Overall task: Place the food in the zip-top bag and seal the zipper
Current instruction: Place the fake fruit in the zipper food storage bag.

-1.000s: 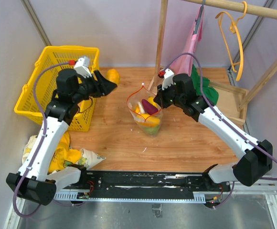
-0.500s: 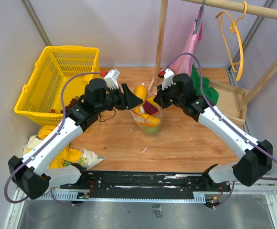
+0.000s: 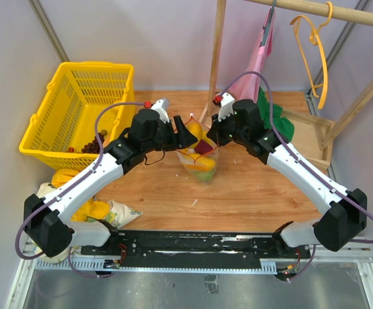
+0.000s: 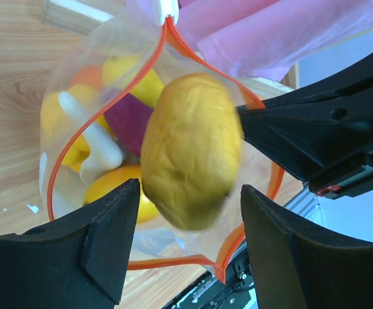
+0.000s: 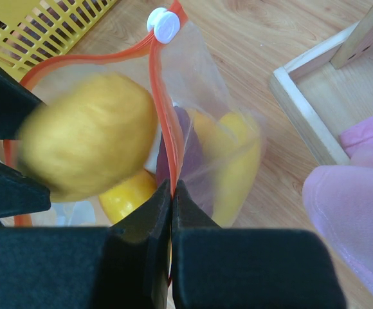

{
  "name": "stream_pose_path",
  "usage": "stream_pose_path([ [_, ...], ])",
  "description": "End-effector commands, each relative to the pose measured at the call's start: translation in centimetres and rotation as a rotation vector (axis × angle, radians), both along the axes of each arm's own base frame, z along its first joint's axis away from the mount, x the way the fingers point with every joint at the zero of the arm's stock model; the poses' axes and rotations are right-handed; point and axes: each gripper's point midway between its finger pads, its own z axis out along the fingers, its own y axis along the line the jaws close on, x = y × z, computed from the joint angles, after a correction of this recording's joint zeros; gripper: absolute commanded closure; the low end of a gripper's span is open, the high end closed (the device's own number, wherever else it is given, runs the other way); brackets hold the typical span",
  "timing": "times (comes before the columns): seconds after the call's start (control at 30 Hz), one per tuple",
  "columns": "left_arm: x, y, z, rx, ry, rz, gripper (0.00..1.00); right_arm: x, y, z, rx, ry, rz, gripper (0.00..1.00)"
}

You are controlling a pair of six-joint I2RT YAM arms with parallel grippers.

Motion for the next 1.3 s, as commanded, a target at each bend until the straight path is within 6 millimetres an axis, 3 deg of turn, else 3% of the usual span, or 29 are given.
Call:
stream_pose_path([
  [0.0, 0.0, 0.0, 0.8, 0.023, -0.029, -0.006, 0.29, -0.4, 0.3, 1.0, 0.016, -0.017, 0.009, 0.99],
  [0.13, -0.2, 0.4, 1.2, 0.051, -0.037, -0.011, 0.21, -0.4, 0.3, 1.0, 0.015, -0.018, 0.009, 0.99],
  [0.3, -0.6, 1.3, 3.1, 0.082, -0.083, -0.013, 0.2, -0.5, 0.2, 1.1, 0.01, -0.019, 0.008, 0.99],
  [0.43, -0.5, 3.1, 4.5, 0.152, -0.136, 0.025, 0.2, -0.4, 0.2, 1.2, 0.011, -0.018, 0.009, 0.99],
  [0.57, 0.3, 5.3, 4.5, 0.29, -0.167, 0.077, 0.2, -0.6, 0.3, 1.5, 0.015, -0.02, 0.014, 0.99],
  [0.7, 2.1, 6.5, 3.0, 0.413, -0.178, 0.081, 0.2, -0.6, 0.4, 1.5, 0.017, -0.017, 0.017, 0.99],
  [0.8, 3.6, 5.5, 1.7, 0.44, -0.157, 0.006, 0.23, -0.7, 0.5, 1.5, 0.016, -0.011, 0.029, 0.99],
  [1.07, 6.7, 2.8, 0.4, 0.471, -0.175, -0.129, 0.31, -1.0, 0.7, 1.7, 0.005, -0.003, 0.048, 0.99],
  [1.17, 7.4, 2.1, -0.1, 0.461, -0.163, -0.17, 0.37, -1.1, 0.8, 1.8, 0.003, 0.0, 0.055, 0.99],
  [1.27, 7.6, 1.6, -0.5, 0.451, -0.144, -0.193, 0.5, -1.2, 1.0, 1.8, 0.0, 0.003, 0.067, 0.99],
])
